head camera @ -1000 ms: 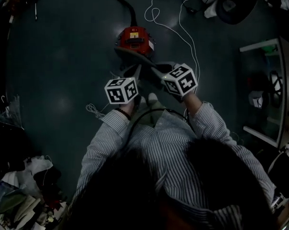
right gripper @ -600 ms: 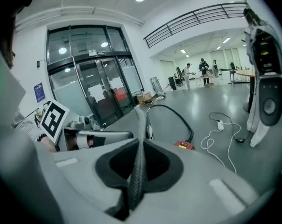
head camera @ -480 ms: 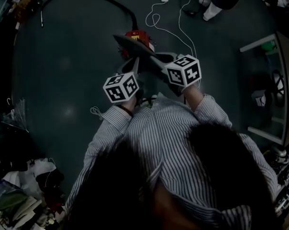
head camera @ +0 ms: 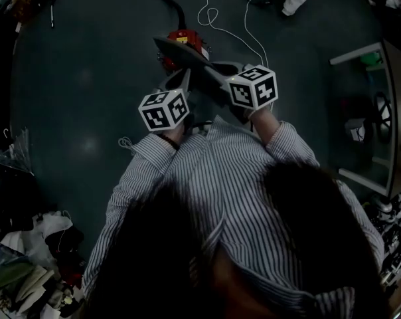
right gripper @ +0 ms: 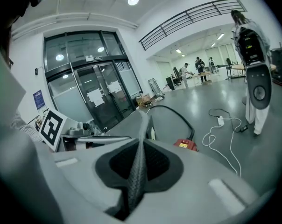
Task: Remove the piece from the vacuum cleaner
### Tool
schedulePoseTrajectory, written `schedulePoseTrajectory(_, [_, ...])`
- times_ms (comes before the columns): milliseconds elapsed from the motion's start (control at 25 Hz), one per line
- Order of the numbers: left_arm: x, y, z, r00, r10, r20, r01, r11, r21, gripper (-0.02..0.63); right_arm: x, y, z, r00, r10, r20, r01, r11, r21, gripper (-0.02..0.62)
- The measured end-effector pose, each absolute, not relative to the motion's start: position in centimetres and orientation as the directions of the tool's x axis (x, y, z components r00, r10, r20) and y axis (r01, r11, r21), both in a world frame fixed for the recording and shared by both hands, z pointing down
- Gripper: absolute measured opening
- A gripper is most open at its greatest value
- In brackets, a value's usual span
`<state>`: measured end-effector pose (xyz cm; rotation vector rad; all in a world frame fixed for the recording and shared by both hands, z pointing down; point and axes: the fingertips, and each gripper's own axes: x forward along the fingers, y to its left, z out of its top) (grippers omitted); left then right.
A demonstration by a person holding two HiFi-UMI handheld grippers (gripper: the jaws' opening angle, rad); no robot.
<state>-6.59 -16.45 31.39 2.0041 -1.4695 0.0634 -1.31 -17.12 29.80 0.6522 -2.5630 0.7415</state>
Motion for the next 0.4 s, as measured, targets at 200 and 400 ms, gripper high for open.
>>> schedulePoseTrajectory(200, [-6.45, -16.54, 31.63, 0.377, -0.835, 0.401, -0.866, -0.163, 0.473, 0.008, -1.16, -17.20, 29.85, -0.813, -0.325, 0.483, -0.533, 0.749, -0.394, 0.020])
schedulePoseTrajectory(400, [-6.72, -16.65, 31.39, 0.378, -0.835, 0.400, -0.865, -0.165, 0.474, 0.008, -1.40, -17.32, 29.63, -0.810, -0.328, 0.486, -0.535, 0.752, -0.384, 0.020])
